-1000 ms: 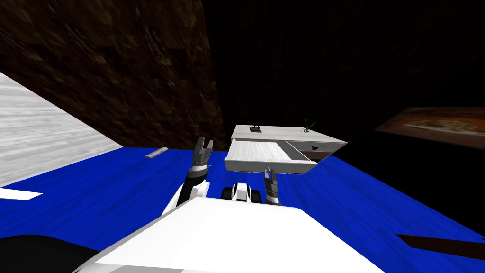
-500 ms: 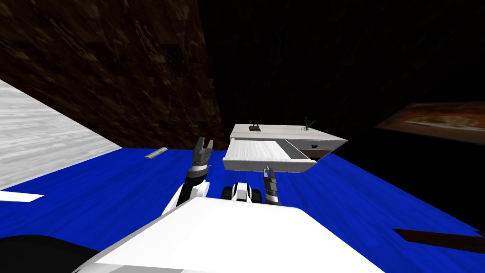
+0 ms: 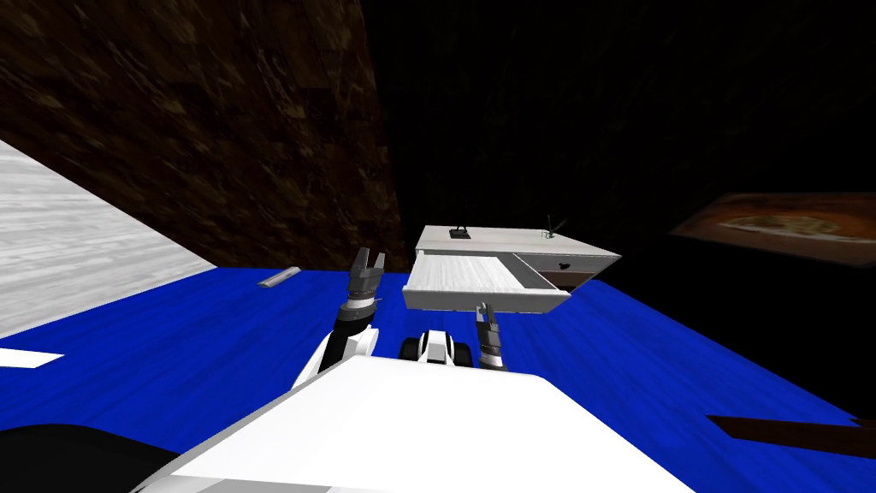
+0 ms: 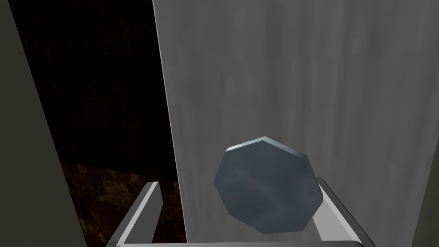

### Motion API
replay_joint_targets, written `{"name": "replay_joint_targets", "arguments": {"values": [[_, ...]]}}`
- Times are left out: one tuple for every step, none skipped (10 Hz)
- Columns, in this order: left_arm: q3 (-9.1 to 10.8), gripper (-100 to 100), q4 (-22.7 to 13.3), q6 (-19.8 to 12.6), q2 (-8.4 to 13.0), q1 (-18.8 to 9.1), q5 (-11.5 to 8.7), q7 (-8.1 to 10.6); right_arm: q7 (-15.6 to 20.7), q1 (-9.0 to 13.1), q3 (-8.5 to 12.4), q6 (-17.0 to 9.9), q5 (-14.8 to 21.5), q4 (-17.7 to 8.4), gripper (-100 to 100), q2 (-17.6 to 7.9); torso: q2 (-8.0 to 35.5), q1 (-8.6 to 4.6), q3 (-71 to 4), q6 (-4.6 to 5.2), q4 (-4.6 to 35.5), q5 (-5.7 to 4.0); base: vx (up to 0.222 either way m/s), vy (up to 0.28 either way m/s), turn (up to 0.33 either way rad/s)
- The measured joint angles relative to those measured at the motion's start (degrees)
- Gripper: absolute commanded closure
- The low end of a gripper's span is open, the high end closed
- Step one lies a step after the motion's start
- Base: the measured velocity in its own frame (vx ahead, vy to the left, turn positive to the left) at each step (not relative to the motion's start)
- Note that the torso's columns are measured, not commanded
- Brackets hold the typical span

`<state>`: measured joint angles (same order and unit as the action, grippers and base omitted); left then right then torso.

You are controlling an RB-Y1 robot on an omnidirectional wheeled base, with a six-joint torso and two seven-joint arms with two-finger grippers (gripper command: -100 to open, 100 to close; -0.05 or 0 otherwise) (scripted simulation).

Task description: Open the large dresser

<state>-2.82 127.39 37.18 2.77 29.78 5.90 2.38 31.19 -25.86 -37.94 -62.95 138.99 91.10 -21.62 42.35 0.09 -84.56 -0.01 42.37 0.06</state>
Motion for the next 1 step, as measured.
{"name": "replay_joint_targets", "arguments": {"values": [[0.00, 0, 0.0, 0.0, 0.0, 0.0, 0.0, 0.00, 0.0, 0.0, 0.0, 0.0, 0.0, 0.0, 0, 0.0, 0.0, -0.03, 0.0, 0.00, 0.0, -0.02, 0.000, 0.000, 0.000]]}}
